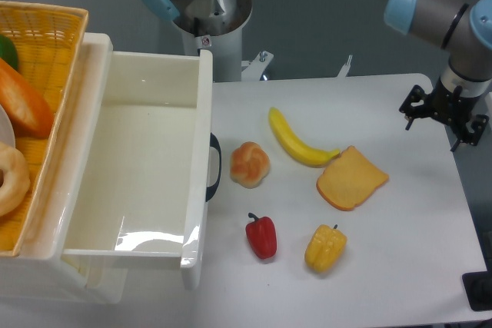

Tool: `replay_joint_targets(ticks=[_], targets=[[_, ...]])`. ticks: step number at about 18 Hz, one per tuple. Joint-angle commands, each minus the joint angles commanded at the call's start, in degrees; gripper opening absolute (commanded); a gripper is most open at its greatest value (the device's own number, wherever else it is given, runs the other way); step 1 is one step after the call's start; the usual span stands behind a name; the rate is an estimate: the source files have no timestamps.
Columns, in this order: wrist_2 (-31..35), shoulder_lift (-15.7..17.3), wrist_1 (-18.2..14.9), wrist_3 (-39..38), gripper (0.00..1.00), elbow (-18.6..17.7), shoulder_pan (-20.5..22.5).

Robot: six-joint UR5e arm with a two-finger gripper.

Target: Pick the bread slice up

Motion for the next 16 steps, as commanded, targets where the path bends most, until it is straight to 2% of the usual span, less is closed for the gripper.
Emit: replay_joint_targets(ticks=[6, 8, 10, 13, 16], targets=[[-0.52, -0.26, -0.09, -0.7, 1.0, -0.26, -0.26], [-0.96, -0.17, 0.0, -0.79, 1.0, -1.57, -0.35], [-5.16, -0.53, 0.35, -0.79, 1.0, -3.07, 0.09], [-8.6, -0.18, 3.94, -0.79, 1.0, -7.45, 1.4], [-8.7, -0.61, 4.66, -0.7, 1.0, -9.67, 1.23]])
